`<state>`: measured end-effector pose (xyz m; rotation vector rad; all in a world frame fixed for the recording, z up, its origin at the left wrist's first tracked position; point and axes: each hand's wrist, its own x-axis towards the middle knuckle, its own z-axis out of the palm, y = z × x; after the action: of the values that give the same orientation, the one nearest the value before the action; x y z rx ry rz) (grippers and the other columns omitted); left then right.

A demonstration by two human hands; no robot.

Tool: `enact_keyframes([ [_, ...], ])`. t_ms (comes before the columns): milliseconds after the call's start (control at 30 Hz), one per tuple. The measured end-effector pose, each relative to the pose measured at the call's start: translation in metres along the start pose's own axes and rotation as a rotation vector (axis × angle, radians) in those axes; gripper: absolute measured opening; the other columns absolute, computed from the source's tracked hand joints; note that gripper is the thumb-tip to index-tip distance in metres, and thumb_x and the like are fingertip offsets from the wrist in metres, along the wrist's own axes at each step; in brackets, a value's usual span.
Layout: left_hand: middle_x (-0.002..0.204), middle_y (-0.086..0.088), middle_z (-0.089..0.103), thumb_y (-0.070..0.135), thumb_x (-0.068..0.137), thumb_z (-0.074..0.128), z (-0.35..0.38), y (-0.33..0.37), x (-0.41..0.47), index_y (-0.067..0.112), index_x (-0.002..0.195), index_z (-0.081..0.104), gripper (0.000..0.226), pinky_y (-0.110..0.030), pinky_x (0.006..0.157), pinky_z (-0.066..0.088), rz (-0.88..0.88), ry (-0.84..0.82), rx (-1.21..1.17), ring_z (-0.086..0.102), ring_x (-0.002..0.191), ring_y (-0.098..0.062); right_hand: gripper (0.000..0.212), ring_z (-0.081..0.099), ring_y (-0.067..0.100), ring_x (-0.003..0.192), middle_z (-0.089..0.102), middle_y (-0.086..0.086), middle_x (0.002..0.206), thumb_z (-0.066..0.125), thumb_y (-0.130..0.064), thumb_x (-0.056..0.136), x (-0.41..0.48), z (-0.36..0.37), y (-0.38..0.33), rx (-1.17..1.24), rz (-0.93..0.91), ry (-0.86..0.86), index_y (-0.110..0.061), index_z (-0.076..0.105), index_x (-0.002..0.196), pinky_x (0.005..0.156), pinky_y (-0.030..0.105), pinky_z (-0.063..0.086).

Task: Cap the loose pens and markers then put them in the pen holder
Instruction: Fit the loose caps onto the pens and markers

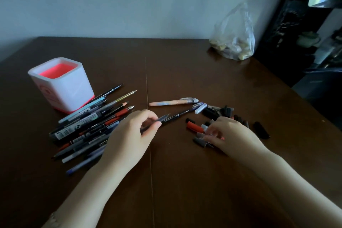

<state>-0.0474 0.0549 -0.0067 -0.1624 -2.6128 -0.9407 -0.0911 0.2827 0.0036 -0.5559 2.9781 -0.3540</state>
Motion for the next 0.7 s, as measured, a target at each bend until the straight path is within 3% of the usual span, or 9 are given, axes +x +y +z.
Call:
enact_keyframes([
  [67,0.083,0.008,0.061,0.023,0.084,0.060,0.001,0.001,0.000,0.021,0.091,0.064,0.009,-0.008,0.059,0.039,0.000,-0.004,0.006,0.056,0.075,-0.004,0.025,0.054,0.008,0.087,0.058,-0.004,0.102,0.046,-0.035,0.092,-0.002,0.003,0.002,0.091,-0.003,0.055,-0.022,0.064,0.101,0.074,0.018,0.045],
  [200,0.088,0.007,0.062,0.010,0.084,0.060,0.003,0.002,0.001,0.019,0.101,0.066,0.021,-0.003,0.062,0.043,-0.093,-0.013,-0.101,0.057,0.076,-0.003,0.020,0.055,0.010,0.079,0.062,0.001,0.100,0.051,-0.023,0.091,0.005,-0.003,0.013,0.150,0.154,0.261,-0.017,0.066,0.102,0.062,0.017,0.043],
  [300,0.087,0.011,0.064,0.005,0.084,0.059,0.003,0.003,0.002,0.021,0.105,0.065,0.028,-0.005,0.059,0.046,-0.196,-0.049,-0.227,0.062,0.075,-0.005,0.021,0.059,0.012,0.073,0.063,0.001,0.095,0.053,-0.033,0.089,0.016,-0.005,0.014,0.047,0.264,0.095,-0.019,0.066,0.097,0.059,0.024,0.050],
  [467,0.078,0.007,0.065,0.004,0.084,0.059,-0.001,0.005,0.003,0.020,0.100,0.065,0.023,-0.009,0.043,0.042,-0.265,-0.073,-0.367,0.060,0.057,0.004,0.022,0.063,0.018,0.077,0.058,0.002,0.097,0.055,-0.031,0.087,0.027,-0.006,0.010,-0.019,0.257,0.039,-0.014,0.069,0.088,0.064,0.027,0.052],
  [567,0.079,0.003,0.065,0.003,0.084,0.059,-0.004,0.008,0.005,0.017,0.097,0.065,0.020,-0.011,0.042,0.044,-0.305,-0.090,-0.438,0.060,0.051,0.004,0.021,0.064,0.019,0.073,0.057,0.003,0.095,0.056,-0.029,0.086,0.029,-0.007,0.010,-0.036,0.234,-0.021,-0.012,0.068,0.085,0.060,0.026,0.051],
  [633,0.082,0.003,0.067,0.002,0.083,0.060,-0.006,0.007,0.006,0.015,0.097,0.065,0.019,-0.015,0.042,0.047,-0.334,-0.091,-0.487,0.064,0.057,-0.001,0.021,0.062,0.019,0.069,0.062,0.005,0.088,0.055,-0.027,0.087,0.027,-0.010,0.008,0.072,0.213,0.046,-0.008,0.065,0.086,0.059,0.028,0.051],
  [700,0.084,0.004,0.068,0.003,0.083,0.061,-0.008,0.006,0.007,0.016,0.095,0.066,0.019,-0.018,0.041,0.047,-0.340,-0.098,-0.508,0.067,0.063,-0.007,0.012,0.059,0.010,0.068,0.063,-0.003,0.080,0.055,-0.026,0.088,0.024,-0.017,0.001,0.330,0.186,0.197,-0.017,0.062,0.091,0.058,0.020,0.048],
])
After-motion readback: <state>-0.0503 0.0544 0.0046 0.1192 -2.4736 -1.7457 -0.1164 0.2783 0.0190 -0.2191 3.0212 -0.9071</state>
